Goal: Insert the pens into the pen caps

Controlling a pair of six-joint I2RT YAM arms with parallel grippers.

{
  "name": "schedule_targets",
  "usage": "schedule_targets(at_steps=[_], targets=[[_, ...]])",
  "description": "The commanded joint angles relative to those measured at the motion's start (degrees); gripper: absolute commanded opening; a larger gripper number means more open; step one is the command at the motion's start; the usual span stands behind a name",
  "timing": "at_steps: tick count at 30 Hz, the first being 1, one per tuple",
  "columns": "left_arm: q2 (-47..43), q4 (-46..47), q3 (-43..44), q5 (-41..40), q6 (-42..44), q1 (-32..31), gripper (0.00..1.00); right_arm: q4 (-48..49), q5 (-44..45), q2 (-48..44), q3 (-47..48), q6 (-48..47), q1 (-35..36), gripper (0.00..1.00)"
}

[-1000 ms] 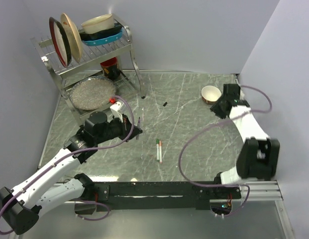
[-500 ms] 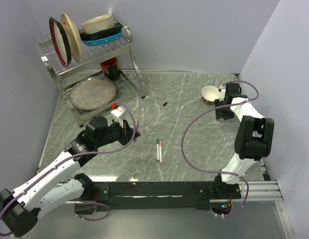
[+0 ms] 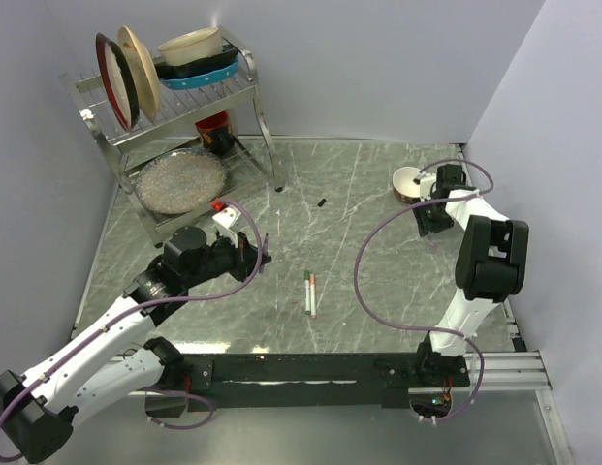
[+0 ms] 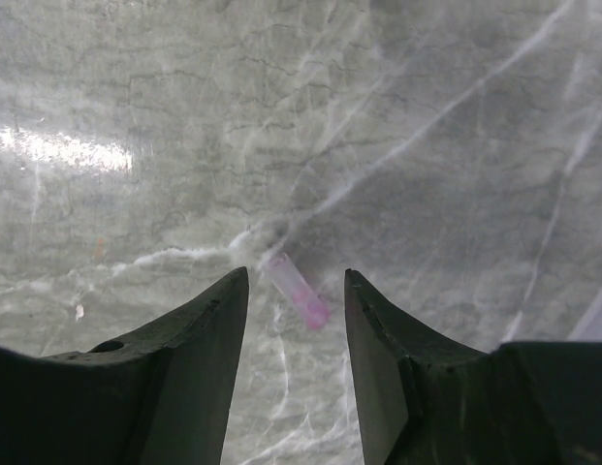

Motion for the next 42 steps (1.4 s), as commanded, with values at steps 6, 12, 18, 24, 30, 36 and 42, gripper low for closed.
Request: schedule_targets(at_steps=[6, 12, 18, 24, 30, 36, 42], targets=[[-0.6, 2.47, 0.15, -2.3, 1.38, 0.36, 0.01, 0.73, 0.32, 2.78, 1.17, -0.65, -0.32, 0.5], [-0.69, 2.38, 0.15, -2.92, 1.47, 0.45, 0.01, -0.23, 0.06, 2.87, 0.2, -0.91, -0.59, 0.48], [-0.95, 1.94, 0.24, -4.5, 1.47, 0.45, 0.01, -1.81, -2.32, 3.4, 0.11, -1.53, -1.99, 0.47], [-2.01, 1.94, 0.15, -5.38, 1.38, 0.53, 0.01, -1.99, -2.67, 3.66, -0.59, -1.35, -2.08, 0.46], [-2.88, 1.68, 0.15, -6.96, 1.3, 0.53, 0.01, -2.25, -0.83, 4.54, -0.15, -0.3, -1.99, 0.45], [-4.2, 1.68, -0.11, -8.28, 1.21, 0.53, 0.01, -4.54, -1.44, 5.24, 1.25, -0.12, -1.56, 0.3], [-4.99, 1.59, -0.11, -9.42, 1.21, 0.53, 0.01, -6.56, 0.14, 4.11, 2.67, 2.77, 2.04, 0.0]])
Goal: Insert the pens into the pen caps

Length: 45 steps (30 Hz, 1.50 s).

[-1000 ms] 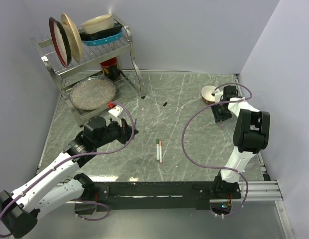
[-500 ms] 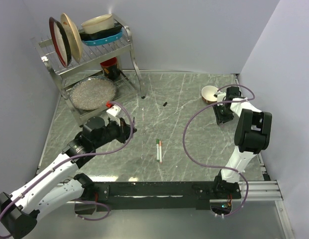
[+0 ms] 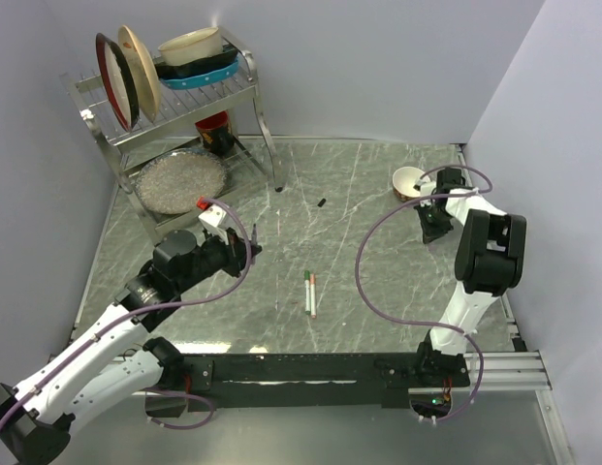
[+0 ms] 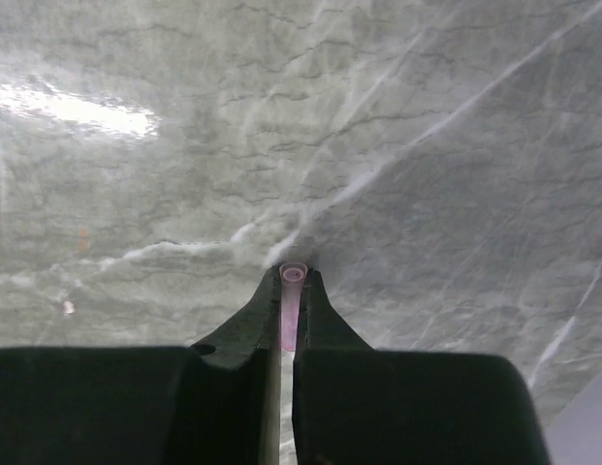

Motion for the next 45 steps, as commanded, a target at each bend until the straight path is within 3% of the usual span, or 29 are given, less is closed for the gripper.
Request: schedule_targets(at_steps=[1, 7, 12, 14, 16, 21, 25, 28, 34, 45], targets=[[-1.1, 1.57, -0.02, -1.69, 0.86, 0.25, 0.01, -2.94, 1.24, -0.77, 1.35, 3.06, 4.75, 0.0], [-1.63, 1.13, 0.15, -1.78, 1.21, 0.25, 0.01, -0.04, 1.32, -9.38, 0.04, 13.42, 14.25, 0.0], [-1.11, -0.54, 1.03, 3.75, -1.07, 0.25, 0.01, 4.7, 1.68, -17.99, -0.14, 25.8, 22.34, 0.0], [-0.93, -2.29, 2.86, 5.42, -3.43, 0.25, 0.01, 8.29, -6.79, -22.81, -1.19, 30.55, 26.27, 0.0], [-1.02, -2.22, 4.1, 9.02, -5.9, 0.25, 0.01, 11.55, -8.78, -26.69, -2.59, 37.12, 30.32, 0.0], [0.03, 5.05, 4.11, 21.04, -15.65, 0.25, 0.01, 22.98, -13.17, -37.77, -6.73, 49.8, 41.05, 0.0], [0.65, 12.98, 1.13, 24.32, -24.52, 0.07, 0.01, 27.11, -15.11, -40.58, -7.25, 65.86, 44.13, 0.0], [0.39, 17.54, -1.59, 24.68, -28.22, -0.01, 0.01, 38.23, -14.06, -45.05, -12.43, 73.0, 46.24, 0.0], [-0.05, 23.27, -5.38, 25.29, -34.91, -0.1, 0.01, 46.01, -11.16, -50.78, -18.6, 75.58, 48.45, 0.0], [1.97, 20.29, -2.84, 27.58, -32.89, -0.1, 0.01, 46.02, -14.76, -46.14, -14.65, 74.96, 51.17, 0.0]])
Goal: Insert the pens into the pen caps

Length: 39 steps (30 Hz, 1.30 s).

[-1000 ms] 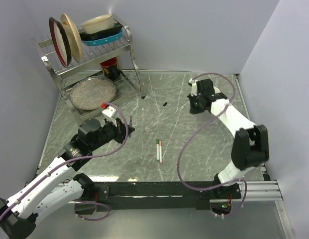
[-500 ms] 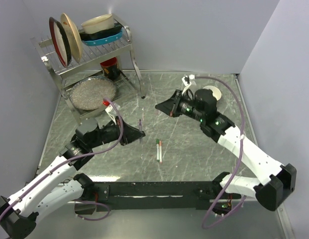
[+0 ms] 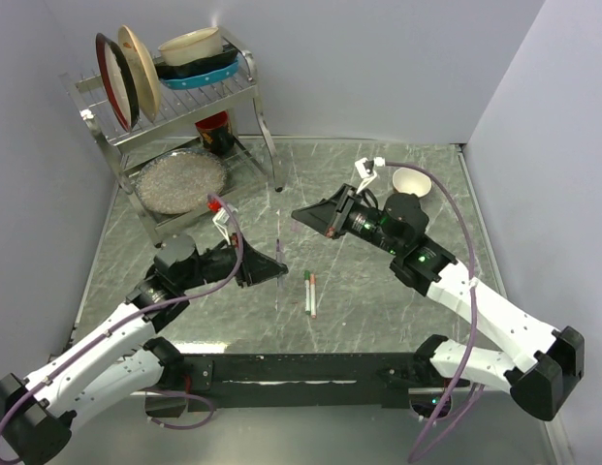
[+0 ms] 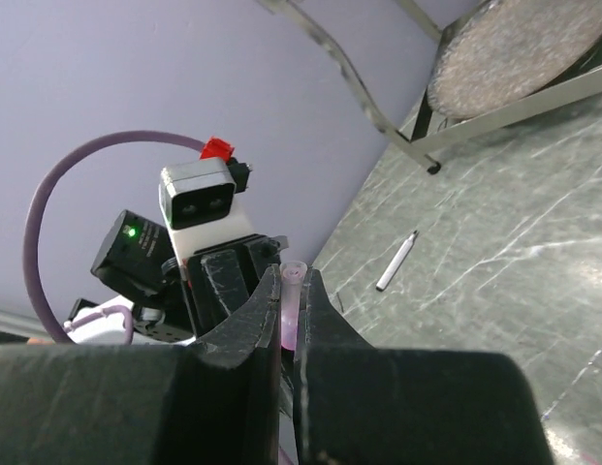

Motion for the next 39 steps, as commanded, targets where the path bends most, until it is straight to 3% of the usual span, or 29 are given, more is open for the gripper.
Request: schedule_targets(at_steps=[1, 29, 39], targets=[[0.4, 2.23, 2.76, 2.29, 0.29, -0.08, 0.01, 1.63, -1.3, 2.21, 4.33, 0.28, 1.36, 0.0], [-1.45, -1.54, 3.37, 2.03, 3.54, -0.08, 0.01, -4.97, 0.38, 7.14, 10.22, -4.12, 5.5, 0.0], [-1.54, -1.99, 3.82, 1.68, 3.98, -0.08, 0.01, -5.06, 0.11, 5.03, 4.96, -5.7, 6.9, 0.0]])
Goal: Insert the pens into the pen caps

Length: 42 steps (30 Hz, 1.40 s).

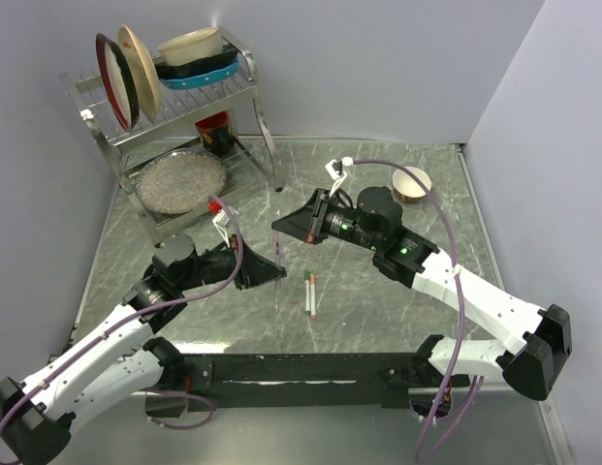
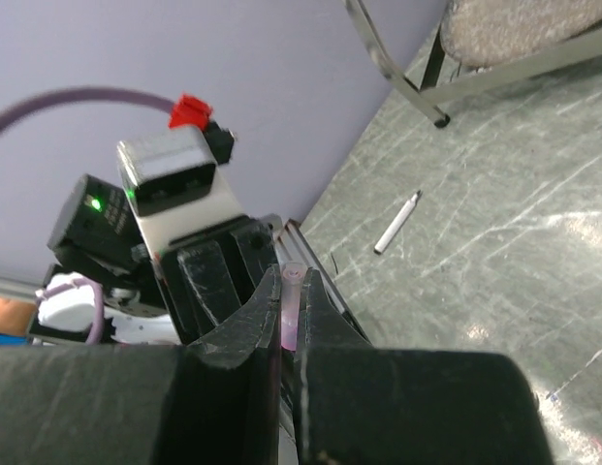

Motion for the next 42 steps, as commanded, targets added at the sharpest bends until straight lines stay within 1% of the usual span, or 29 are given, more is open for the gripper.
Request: schedule_targets(at_steps=[1, 5, 10, 19, 23, 28, 30, 32, 34, 36, 39, 42], targets=[[-0.62, 1.84, 2.7, 0.54, 0.96, -0.08, 0.01, 0.54, 0.72, -2.14, -1.61, -1.98, 1.0, 0.0], [-0.62, 1.49, 2.7, 0.28, 0.87, -0.08, 0.01, -0.95, 0.55, -2.05, -0.64, -3.39, 1.18, 0.0], [-1.14, 0.52, 3.14, -0.25, 1.31, -0.08, 0.01, -0.95, 0.9, -3.45, -2.75, -3.92, 1.44, 0.0], [-0.97, 0.35, 3.49, -1.04, 1.4, -0.08, 0.01, -1.31, -0.59, -4.68, -3.8, -4.36, 2.23, 0.0], [-0.88, 0.79, 3.75, -1.83, 1.84, -0.08, 0.01, -2.53, 0.54, -6.09, -8.01, -3.57, 4.43, 0.0], [-1.41, 0.43, 3.84, -6.48, 2.63, -0.08, 0.01, -1.92, 1.43, -9.6, -14.34, -0.76, 6.62, 0.0], [-0.97, 0.87, 4.1, -6.84, 2.89, -0.08, 0.01, -1.22, 0.46, -9.96, -15.58, -0.05, 7.32, 0.0], [-0.18, 0.79, 4.46, -7.89, 3.33, -0.08, 0.01, 0.0, -2.61, -9.78, -16.98, 0.3, 8.38, 0.0], [0.7, 0.18, 5.51, -8.94, 4.21, -0.08, 0.01, 1.5, -4.63, -9.7, -18.47, 0.48, 10.56, 0.0], [1.93, 0.34, 6.74, -9.13, 5.17, -0.08, 0.01, 2.12, -4.64, -10.83, -19.62, -0.05, 12.42, 0.0], [4.3, 0.44, 9.11, -7.9, 6.66, 0.1, 0.01, 2.12, -2.54, -13.64, -21.99, -0.05, 15.41, 0.0], [5.53, -0.27, 11.22, -9.83, 8.07, 0.45, 0.01, 2.56, -2.09, -15.67, -24.28, 0.39, 17.43, 0.0]])
